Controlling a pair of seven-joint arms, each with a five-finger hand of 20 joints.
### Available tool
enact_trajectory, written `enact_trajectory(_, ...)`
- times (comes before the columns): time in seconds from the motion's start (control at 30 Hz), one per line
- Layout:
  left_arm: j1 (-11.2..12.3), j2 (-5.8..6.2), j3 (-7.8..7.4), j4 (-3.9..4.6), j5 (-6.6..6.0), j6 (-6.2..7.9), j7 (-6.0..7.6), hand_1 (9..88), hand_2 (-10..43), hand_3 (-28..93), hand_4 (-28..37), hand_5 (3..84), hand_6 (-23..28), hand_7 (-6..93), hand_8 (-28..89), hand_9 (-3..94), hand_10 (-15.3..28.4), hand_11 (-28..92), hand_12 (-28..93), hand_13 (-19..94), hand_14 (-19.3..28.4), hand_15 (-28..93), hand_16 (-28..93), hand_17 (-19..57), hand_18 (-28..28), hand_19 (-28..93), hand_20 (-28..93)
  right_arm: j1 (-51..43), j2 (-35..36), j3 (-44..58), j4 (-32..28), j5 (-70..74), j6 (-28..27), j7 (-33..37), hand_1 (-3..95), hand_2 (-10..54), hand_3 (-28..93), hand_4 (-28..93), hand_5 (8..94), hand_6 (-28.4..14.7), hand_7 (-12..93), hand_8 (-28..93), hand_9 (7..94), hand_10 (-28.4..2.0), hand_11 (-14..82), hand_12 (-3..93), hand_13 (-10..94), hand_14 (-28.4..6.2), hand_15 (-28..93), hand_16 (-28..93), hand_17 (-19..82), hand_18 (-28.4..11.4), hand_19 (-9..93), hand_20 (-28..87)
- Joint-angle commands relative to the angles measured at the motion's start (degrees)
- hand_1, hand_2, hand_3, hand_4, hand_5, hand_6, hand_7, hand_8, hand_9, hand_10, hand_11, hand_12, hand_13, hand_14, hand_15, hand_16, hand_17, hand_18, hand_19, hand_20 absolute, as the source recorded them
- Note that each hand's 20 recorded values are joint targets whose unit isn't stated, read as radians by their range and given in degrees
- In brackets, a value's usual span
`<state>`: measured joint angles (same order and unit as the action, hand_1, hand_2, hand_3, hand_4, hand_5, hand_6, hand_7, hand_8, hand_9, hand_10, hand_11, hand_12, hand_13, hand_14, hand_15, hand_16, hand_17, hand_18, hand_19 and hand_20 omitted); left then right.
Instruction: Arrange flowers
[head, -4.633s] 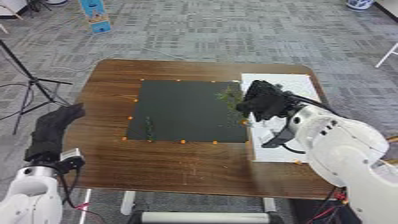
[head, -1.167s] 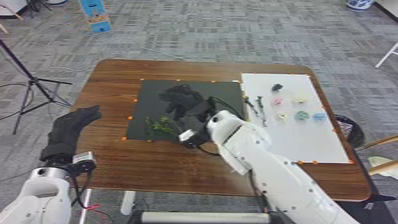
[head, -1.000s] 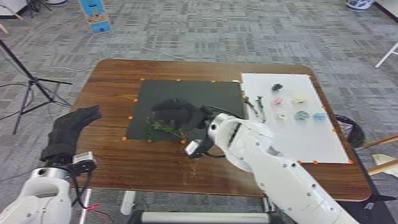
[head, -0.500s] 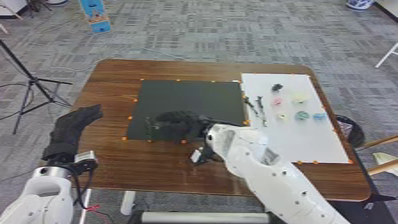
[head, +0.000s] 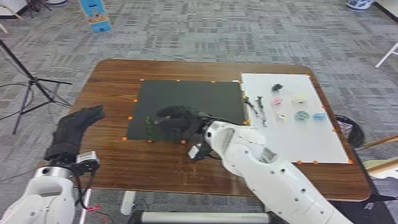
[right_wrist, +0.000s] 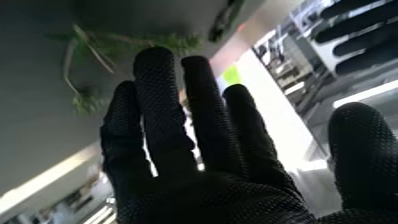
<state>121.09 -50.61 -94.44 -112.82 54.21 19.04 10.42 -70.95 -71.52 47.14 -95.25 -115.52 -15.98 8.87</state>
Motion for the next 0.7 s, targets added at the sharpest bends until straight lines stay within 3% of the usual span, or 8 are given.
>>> enact_trajectory(0.03,-0.37,-0.44,0.64,-0.10,0.23,-0.97,-0.06,18.5,11.8,73,-28.3,50.7,2.7,14.0,-8,50.7,12.8,16,11,34,12.9,10,-1,0.2,10.5,4,13,1.03,1.46,-1.00,-1.27,8.62,8.95,0.77,12.0,19.1,61,-17,35.8,-3.9,13,-9,60.5,-14.8,8.4,10.2,47,-22.5,58,35,16,-23.6,63,60)
enact_trajectory(0.13,-0.11,-0.51,0.48,-0.19,0.19,-0.95,0.18,18.5,11.8,73,-28.3,50.7,2.7,14.1,-8,50.7,12.8,17,11,35,12.9,10,-1,0.2,10.5,4,13,1.27,3.38,-1.11,-2.63,10.50,11.96,0.51,12.4,19.0,61,-17,37.9,-4.1,13,-9,62.8,-15.1,8.7,11.4,48,-22.6,59,35,17,-23.7,64,60)
enact_trajectory(0.3,0.50,-0.74,-0.07,-0.44,0.09,-0.75,0.40,18.4,11.8,73,-28.3,50.8,2.6,14.1,-8,50.7,12.8,17,11,35,13.0,10,-1,0.3,10.5,4,13,-0.17,7.41,0.26,-4.88,8.71,11.91,-0.23,13.1,17.5,60,-16,43.8,-3.8,14,-9,72.1,-16.0,15.0,15.7,51,-22.0,60,35,18,-23.8,65,61)
enact_trajectory(0.43,1.29,-0.83,-0.86,-0.86,0.12,-0.45,0.25,18.5,11.8,73,-28.3,50.8,2.6,14.1,-8,50.7,12.8,17,11,35,13.1,10,-1,0.2,10.5,4,13,-2.41,9.62,1.76,-5.86,9.61,10.02,1.20,13.3,16.6,61,-16,45.5,-3.7,14,-9,74.1,-15.9,15.4,16.4,51,-21.9,60,35,18,-23.8,65,61)
enact_trajectory(0.7,0.89,-0.99,-0.64,-0.80,0.16,-0.64,0.38,18.5,11.8,72,-28.3,50.7,2.6,14.1,-8,50.6,12.7,17,11,38,13.9,11,0,0.2,10.6,4,13,-5.00,10.98,3.41,-6.40,8.98,7.60,1.36,13.5,16.0,60,-16,45.0,-3.9,13,-9,74.2,-16.0,15.0,16.4,51,-21.9,59,35,18,-23.9,65,61)
